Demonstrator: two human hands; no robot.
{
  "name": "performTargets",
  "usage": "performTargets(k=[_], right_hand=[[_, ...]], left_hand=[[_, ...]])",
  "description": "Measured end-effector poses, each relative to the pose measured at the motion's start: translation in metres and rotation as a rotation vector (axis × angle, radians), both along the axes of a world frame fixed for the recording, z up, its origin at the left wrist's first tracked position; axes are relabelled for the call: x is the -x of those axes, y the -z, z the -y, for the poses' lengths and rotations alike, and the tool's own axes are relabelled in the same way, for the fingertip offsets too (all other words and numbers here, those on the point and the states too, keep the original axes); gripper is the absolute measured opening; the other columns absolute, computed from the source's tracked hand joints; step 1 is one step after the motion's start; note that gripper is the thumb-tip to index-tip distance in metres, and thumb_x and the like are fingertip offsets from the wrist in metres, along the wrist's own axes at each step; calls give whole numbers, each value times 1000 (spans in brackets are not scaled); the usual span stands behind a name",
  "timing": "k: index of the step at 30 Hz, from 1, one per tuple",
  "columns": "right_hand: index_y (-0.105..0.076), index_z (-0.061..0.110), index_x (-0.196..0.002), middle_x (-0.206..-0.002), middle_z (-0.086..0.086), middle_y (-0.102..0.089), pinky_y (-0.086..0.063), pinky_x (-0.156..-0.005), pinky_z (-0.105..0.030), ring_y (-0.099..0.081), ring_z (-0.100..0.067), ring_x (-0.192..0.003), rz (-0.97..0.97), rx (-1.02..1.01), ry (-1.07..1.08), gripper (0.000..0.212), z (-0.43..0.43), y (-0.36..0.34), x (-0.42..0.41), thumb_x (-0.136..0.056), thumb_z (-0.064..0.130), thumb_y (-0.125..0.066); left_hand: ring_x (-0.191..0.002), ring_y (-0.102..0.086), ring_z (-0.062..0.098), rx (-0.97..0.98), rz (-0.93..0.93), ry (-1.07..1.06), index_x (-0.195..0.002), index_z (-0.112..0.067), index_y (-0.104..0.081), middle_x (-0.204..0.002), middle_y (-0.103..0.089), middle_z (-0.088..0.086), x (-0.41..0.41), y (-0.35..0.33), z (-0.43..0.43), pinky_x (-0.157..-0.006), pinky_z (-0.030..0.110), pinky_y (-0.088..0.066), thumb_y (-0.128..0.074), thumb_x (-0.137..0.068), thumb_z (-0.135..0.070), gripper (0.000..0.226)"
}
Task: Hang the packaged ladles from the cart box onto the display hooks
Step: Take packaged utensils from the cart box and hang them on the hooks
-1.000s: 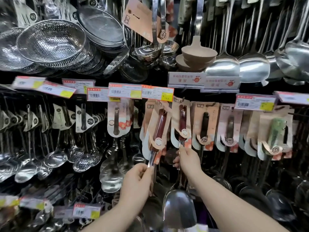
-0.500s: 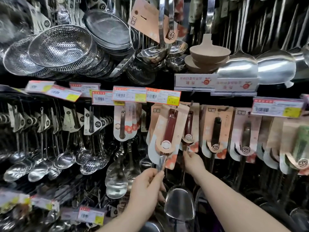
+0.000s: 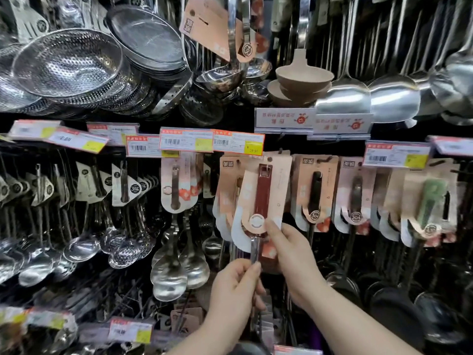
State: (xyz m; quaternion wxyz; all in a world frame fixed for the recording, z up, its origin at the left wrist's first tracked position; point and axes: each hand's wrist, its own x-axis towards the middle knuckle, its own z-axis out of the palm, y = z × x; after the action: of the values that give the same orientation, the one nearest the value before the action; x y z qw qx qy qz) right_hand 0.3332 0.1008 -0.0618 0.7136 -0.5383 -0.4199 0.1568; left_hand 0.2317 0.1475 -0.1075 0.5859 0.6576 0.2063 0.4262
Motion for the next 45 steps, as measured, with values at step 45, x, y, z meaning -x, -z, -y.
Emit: performTargets(k=[45], right_hand=[[-48,21,-75,-77,5,-57,-43,-61,-21,-54,-9,-70,148,332,251,24,-30,8,-82,-76,24,-72]], left_hand=[[-53,-60,13,-50,-169,-74,-59,-15,-52,-59,-60,4,-108,2,-34,-53,24,-44,-51,-91,-20,33]])
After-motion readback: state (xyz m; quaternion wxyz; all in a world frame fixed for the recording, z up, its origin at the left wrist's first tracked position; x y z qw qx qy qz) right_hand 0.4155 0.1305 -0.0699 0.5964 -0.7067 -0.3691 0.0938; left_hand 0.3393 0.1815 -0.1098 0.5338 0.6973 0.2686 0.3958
